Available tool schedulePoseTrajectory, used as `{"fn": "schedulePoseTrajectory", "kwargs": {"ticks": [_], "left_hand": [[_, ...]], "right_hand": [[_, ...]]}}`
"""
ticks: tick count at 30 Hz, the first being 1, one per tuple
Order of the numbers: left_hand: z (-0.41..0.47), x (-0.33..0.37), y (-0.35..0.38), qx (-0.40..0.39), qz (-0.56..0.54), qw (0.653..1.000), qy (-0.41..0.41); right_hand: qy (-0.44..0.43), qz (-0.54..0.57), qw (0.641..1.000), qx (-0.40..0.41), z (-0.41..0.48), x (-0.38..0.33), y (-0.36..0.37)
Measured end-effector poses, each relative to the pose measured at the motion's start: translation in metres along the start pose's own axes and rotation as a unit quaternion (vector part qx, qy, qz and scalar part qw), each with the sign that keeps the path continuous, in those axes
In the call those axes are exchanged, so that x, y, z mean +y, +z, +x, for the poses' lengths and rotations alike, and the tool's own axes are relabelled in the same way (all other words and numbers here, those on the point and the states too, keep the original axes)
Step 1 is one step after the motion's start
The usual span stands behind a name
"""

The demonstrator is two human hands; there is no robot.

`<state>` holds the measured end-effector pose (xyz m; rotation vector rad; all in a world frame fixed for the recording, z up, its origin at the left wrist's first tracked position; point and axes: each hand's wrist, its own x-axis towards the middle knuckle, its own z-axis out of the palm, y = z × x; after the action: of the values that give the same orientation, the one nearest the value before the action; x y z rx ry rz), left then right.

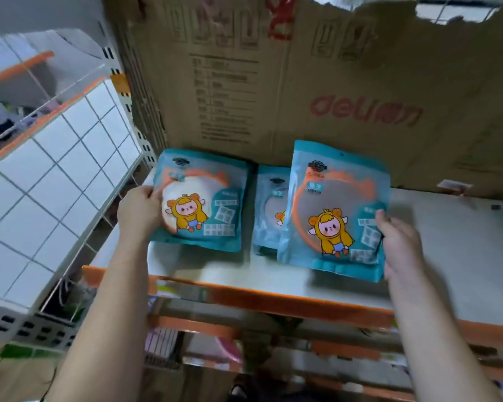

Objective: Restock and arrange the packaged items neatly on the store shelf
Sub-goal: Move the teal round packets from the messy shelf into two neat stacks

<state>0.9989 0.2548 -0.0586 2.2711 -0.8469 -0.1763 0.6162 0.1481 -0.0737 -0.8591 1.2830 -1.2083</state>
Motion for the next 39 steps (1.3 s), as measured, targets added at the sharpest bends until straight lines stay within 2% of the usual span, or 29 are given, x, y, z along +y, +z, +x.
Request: {"fn": "schedulePoseTrajectory", "kwargs": {"ticks": [6,23,27,30,32,35,39], "left_hand": [[0.009,-0.008,0.004,-0.037,-0.003,0.999,-0.002],[0.023,-0.01,0.023,-0.001,0.018,0.999,0.028],[0.025,-0.008,0.021,-0.014,0.107,0.993,0.038],[0.015,-0.001,0.021,0.014,0.167,0.982,0.087],[0.002,0.005,0.024,0.033,0.128,0.982,0.137],[-0.023,0.014,0.031,0.003,0.065,0.974,0.217],[-0.058,0.019,0.044,-0.016,0.074,0.948,0.308]], "right_hand": [[-0.002,-0.012,1.0,0.022,-0.006,0.009,0.001],[-0.007,-0.027,0.999,0.033,-0.015,0.014,0.005],[-0.004,-0.033,0.999,0.03,-0.017,0.013,0.004],[0.0,-0.039,0.999,0.02,-0.015,0.009,0.005],[-0.002,-0.045,0.999,0.008,-0.012,0.004,0.009],[0.001,-0.056,0.998,-0.01,-0.005,-0.003,0.016],[0.017,-0.095,0.995,-0.03,0.008,-0.012,0.029]]}}
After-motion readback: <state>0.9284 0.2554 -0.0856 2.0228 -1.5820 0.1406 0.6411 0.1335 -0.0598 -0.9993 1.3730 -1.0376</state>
